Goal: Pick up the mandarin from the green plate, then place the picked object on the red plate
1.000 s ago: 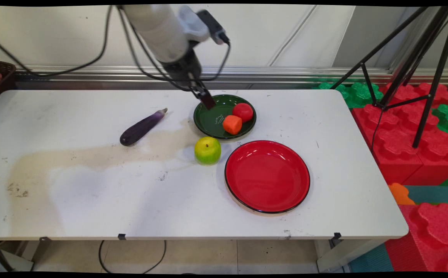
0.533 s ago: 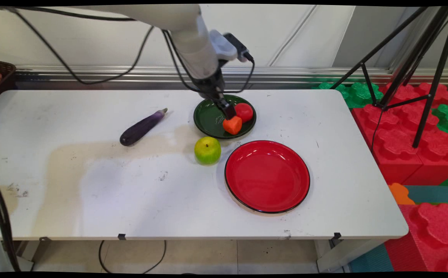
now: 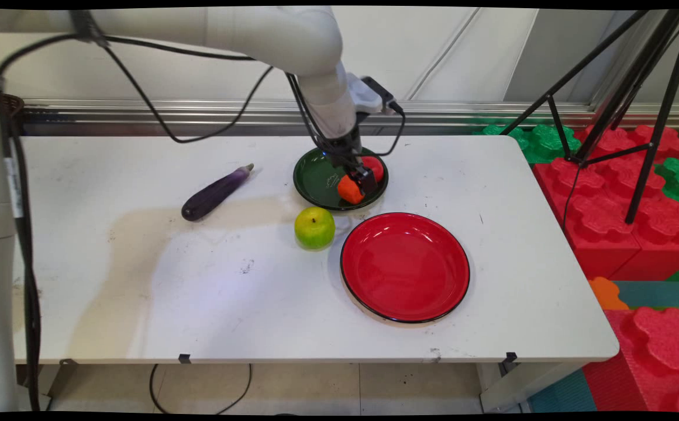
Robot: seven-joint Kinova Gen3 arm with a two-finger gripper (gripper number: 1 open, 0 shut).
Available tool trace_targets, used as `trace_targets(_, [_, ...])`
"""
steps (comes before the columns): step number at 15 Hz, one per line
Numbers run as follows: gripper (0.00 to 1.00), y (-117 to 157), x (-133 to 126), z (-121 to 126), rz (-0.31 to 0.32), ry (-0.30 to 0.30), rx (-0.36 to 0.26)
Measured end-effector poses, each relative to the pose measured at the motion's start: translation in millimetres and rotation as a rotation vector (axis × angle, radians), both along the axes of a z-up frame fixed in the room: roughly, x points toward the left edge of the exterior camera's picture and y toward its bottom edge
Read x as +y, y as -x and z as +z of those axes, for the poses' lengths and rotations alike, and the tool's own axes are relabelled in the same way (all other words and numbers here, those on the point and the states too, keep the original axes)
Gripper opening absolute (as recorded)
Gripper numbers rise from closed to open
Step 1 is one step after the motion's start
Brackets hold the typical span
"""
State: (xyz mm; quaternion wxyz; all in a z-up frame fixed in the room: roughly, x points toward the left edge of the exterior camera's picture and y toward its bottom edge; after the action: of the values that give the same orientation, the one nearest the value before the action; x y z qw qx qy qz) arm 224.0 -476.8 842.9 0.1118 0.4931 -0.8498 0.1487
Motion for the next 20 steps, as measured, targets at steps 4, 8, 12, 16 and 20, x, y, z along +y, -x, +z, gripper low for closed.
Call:
trace_targets(4, [1.0,7.3,-14.2,-22.9,0.021,-0.018,0.007])
trace_targets(8, [1.0,9.2,-20.9,-33.1,0.044,-0.02,0.011])
trace_targets(12, [0.0,9.4,-23.7,-38.2,0.069,-0.014,0.018])
trace_targets(16, [0.0,10.8,-20.9,-34.2,0.076,-0.004,0.022])
trace_targets(20, [0.0,11.6,-7.6,-14.9,0.082,0.017,0.025])
